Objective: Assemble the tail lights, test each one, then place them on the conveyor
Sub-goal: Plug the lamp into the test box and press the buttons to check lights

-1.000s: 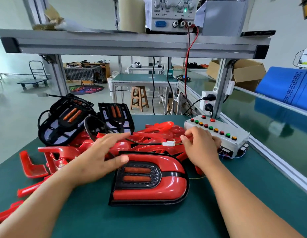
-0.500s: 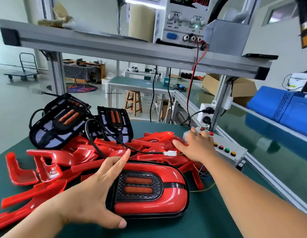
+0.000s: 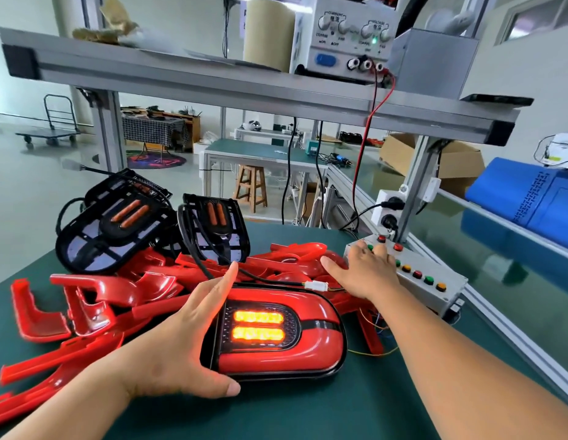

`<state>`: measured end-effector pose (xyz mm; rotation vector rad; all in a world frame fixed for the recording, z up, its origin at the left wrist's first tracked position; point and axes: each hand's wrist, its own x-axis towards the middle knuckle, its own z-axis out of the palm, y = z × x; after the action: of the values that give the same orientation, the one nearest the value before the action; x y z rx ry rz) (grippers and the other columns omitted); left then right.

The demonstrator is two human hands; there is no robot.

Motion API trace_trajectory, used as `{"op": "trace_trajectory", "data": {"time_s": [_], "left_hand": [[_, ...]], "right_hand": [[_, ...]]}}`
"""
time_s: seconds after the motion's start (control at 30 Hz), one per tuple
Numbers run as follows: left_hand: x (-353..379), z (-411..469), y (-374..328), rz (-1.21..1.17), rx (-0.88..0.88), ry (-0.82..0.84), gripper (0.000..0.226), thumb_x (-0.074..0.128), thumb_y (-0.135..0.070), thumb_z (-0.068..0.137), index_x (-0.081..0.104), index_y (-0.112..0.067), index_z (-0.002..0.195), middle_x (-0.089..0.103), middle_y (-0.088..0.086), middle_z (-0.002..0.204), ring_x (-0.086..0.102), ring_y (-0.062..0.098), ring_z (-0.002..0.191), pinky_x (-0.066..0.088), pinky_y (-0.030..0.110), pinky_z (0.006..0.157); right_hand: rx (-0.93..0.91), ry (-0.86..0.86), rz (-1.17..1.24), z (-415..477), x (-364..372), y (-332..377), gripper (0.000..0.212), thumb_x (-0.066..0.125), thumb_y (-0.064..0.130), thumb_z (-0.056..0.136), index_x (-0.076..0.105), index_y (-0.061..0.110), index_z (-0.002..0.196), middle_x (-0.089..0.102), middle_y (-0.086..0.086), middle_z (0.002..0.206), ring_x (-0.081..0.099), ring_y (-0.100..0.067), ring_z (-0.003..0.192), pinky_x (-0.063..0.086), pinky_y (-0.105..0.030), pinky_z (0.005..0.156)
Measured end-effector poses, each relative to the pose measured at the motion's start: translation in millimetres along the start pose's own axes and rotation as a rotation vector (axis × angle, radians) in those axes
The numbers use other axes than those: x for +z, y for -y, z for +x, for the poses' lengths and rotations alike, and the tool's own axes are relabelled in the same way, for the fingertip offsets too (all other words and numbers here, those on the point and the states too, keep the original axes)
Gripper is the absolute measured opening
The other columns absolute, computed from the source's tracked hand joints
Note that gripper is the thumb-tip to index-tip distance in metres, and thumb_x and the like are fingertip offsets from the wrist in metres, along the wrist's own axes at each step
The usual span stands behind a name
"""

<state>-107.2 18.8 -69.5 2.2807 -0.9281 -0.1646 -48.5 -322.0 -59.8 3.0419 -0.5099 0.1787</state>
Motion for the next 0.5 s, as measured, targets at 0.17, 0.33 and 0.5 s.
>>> {"op": "trace_trajectory", "data": {"time_s": [0.17,0.33,0.5], "left_hand": [[0.0,-0.3,0.0,-0.003,-0.007,-0.004,0.139,0.082,-0.063,0.051,-0.031,-0.065,0.130,-0.011,-0.048,0.140,0.011,-0.014,0.137,0.017,0.003,0.104],[0.0,-0.4,-1.3,-0.007,-0.008,-0.004,0.139,0.084,-0.060,0.053,-0.031,-0.064,0.130,-0.012,-0.049,0.140,0.006,-0.018,0.135,0.016,0.004,0.104],[0.8,-1.3,-2.1,0.001,-0.012,-0.015,0.139,0.085,-0.059,0.053,-0.031,-0.064,0.131,-0.011,-0.048,0.140,0.009,-0.014,0.136,0.018,0.008,0.106]], "right_hand": [[-0.001,0.012,0.006,-1.0,2.2,0.3,0.098,0.011,0.084,0.081,0.032,0.017,0.148,0.026,-0.003,0.157,0.020,-0.033,0.138,0.020,-0.049,0.113],[-0.001,0.041,-0.014,-1.6,1.7,1.9,0.101,0.008,0.084,0.080,0.026,0.016,0.152,0.013,-0.004,0.162,0.016,-0.034,0.142,0.016,-0.050,0.114],[0.001,0.051,-0.018,-1.8,1.2,2.1,0.100,0.008,0.084,0.081,0.026,0.017,0.153,0.008,-0.006,0.164,0.012,-0.034,0.144,0.013,-0.051,0.116]]}}
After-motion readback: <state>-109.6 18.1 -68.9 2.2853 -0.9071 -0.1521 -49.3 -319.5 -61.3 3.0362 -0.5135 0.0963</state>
